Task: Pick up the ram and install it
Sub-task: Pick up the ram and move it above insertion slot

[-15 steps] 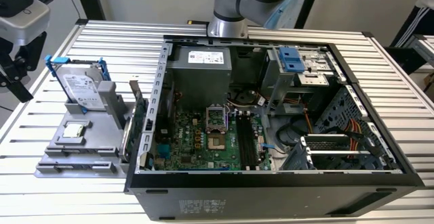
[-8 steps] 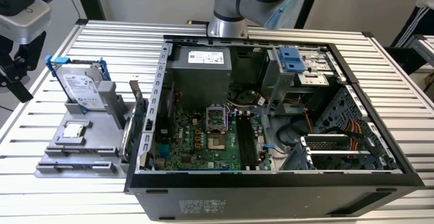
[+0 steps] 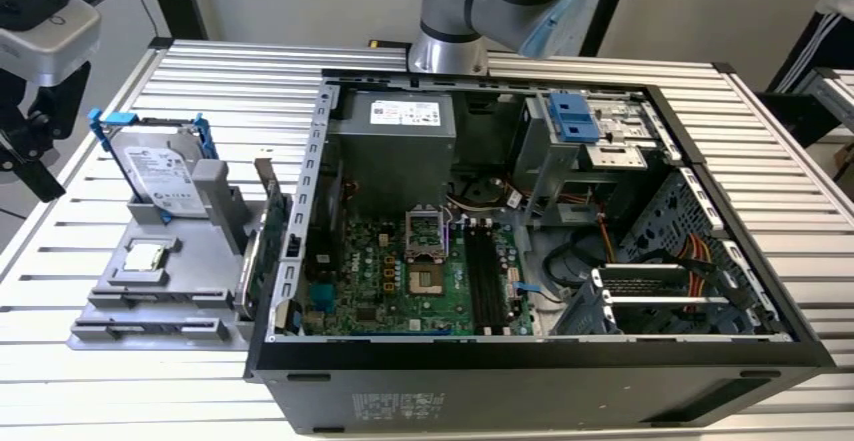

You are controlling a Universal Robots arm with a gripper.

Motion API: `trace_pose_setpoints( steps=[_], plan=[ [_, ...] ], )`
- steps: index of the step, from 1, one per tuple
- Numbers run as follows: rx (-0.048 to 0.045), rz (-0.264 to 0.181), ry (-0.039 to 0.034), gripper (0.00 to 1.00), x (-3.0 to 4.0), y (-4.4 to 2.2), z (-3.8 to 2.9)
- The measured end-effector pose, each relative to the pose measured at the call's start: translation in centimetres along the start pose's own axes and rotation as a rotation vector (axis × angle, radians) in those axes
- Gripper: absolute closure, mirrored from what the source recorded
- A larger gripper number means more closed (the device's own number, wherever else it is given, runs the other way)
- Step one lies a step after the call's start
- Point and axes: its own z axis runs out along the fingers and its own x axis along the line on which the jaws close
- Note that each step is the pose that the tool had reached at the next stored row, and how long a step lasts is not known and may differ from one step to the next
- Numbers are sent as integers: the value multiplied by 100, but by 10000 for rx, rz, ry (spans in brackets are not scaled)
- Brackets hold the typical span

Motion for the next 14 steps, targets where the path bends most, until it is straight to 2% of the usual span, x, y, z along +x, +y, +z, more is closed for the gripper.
trace_pose_setpoints(
  steps=[9, 14],
  plan=[
    [-4, -352, 17, 100, -1, 2, 0],
    [-8, -760, 38, 100, -2, 1, 0]
  ],
)
